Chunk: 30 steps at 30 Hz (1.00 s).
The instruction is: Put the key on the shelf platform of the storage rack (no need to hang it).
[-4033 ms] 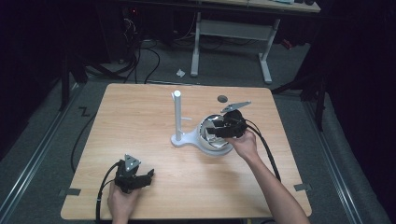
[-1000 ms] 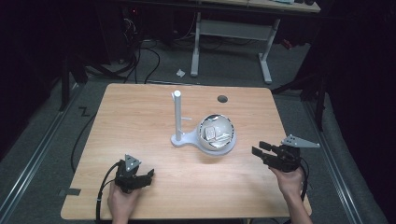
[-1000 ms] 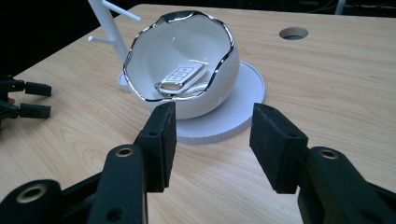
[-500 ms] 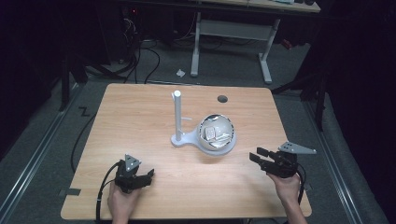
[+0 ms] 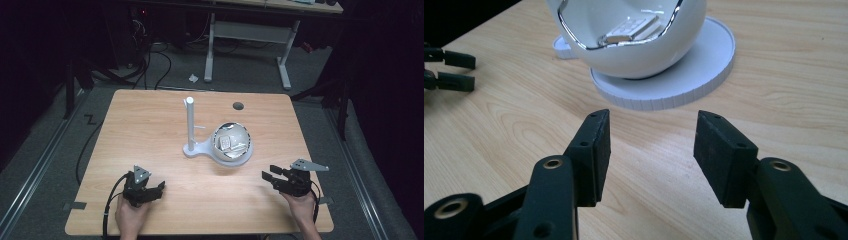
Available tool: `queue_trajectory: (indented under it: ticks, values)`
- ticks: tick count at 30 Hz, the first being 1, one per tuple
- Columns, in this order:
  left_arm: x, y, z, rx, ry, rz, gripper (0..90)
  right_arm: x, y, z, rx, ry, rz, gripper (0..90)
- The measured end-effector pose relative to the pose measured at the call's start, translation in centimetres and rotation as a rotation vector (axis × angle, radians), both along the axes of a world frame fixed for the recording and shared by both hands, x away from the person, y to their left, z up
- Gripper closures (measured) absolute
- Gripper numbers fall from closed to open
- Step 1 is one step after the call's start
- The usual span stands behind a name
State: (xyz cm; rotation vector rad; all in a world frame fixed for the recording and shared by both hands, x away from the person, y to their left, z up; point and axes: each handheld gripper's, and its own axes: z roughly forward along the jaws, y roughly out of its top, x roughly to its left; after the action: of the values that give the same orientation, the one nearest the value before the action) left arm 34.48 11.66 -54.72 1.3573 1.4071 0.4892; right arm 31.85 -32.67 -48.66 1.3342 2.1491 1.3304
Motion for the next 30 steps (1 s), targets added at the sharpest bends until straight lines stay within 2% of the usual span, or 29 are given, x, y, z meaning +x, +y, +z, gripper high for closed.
queue_trajectory:
  ticks: [6,15,20,25,28,30]
  values:
    - [0.0,0.0,0.0,0.000,0.000,0.000,23.2,-0.2,0.5,-1.0,-0.035,0.011,-0.002,48.3]
    - [0.0,0.0,0.0,0.000,0.000,0.000,23.2,-0.3,0.9,-2.2,-0.058,0.032,0.001,46.0]
    - [0.0,0.0,0.0,0.000,0.000,0.000,23.2,-0.3,1.3,-2.8,-0.097,0.044,-0.009,44.7]
    - [0.0,0.0,0.0,0.000,0.000,0.000,23.2,-0.4,1.8,-3.5,-0.157,0.043,-0.010,43.2]
    - [0.0,0.0,0.0,-0.001,-0.001,0.001,23.2,-0.4,2.1,-3.8,-0.173,0.044,-0.011,42.8]
    - [0.0,0.0,0.0,0.000,0.000,0.000,23.2,-0.5,2.5,-4.2,-0.204,0.047,-0.007,42.1]
